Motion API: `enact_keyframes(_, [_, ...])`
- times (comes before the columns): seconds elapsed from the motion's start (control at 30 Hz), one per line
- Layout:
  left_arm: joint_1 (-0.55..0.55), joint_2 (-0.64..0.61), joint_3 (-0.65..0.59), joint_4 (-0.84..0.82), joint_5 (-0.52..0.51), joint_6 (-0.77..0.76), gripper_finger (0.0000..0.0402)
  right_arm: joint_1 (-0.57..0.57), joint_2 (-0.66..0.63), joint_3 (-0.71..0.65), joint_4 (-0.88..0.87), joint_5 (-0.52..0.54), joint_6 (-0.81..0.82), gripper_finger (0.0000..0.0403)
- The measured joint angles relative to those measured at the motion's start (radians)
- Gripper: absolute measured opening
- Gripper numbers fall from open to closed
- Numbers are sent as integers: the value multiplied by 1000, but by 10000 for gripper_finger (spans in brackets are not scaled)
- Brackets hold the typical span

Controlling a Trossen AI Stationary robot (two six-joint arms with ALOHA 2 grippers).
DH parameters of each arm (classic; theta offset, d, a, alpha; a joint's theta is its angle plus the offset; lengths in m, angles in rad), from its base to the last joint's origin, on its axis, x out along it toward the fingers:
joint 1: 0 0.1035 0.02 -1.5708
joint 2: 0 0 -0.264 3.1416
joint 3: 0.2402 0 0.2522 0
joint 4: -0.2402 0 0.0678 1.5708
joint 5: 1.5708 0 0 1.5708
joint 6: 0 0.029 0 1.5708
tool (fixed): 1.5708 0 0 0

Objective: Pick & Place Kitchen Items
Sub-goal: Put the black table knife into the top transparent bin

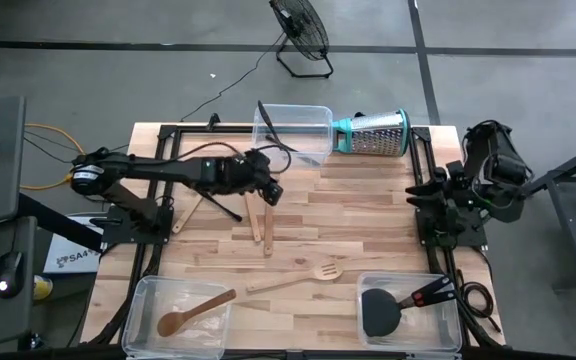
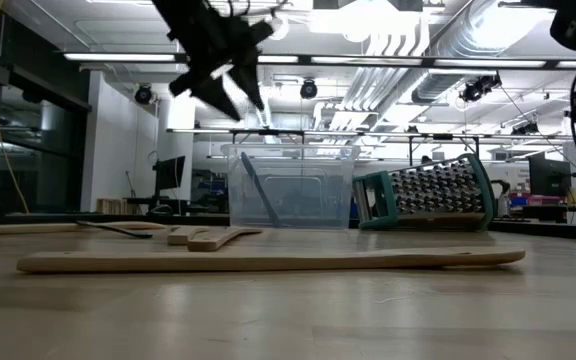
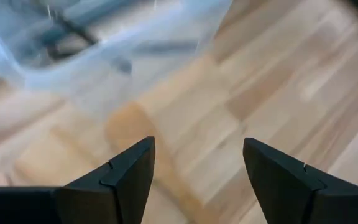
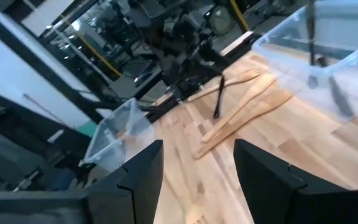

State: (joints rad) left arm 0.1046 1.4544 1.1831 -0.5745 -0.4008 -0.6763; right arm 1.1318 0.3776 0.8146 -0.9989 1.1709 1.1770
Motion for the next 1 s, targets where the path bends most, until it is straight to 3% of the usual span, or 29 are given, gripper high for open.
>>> enact_keyframes(0.17, [95,0,0,-91,155,81,242,-71,-16,0,0,-49,-47,188])
enact_keyframes(0.43, [213,0,0,-169,470,372,242,-185,-16,0,0,-65,-76,188])
enact_keyframes(0.57, [262,0,0,-238,494,464,242,-244,-16,0,8,-85,-85,188])
enact_keyframes(0.8, [326,0,0,-243,533,545,242,-326,15,0,193,-181,-285,188])
enact_keyframes(1.0, [350,0,0,-272,578,633,242,-407,75,0,273,-237,-340,188])
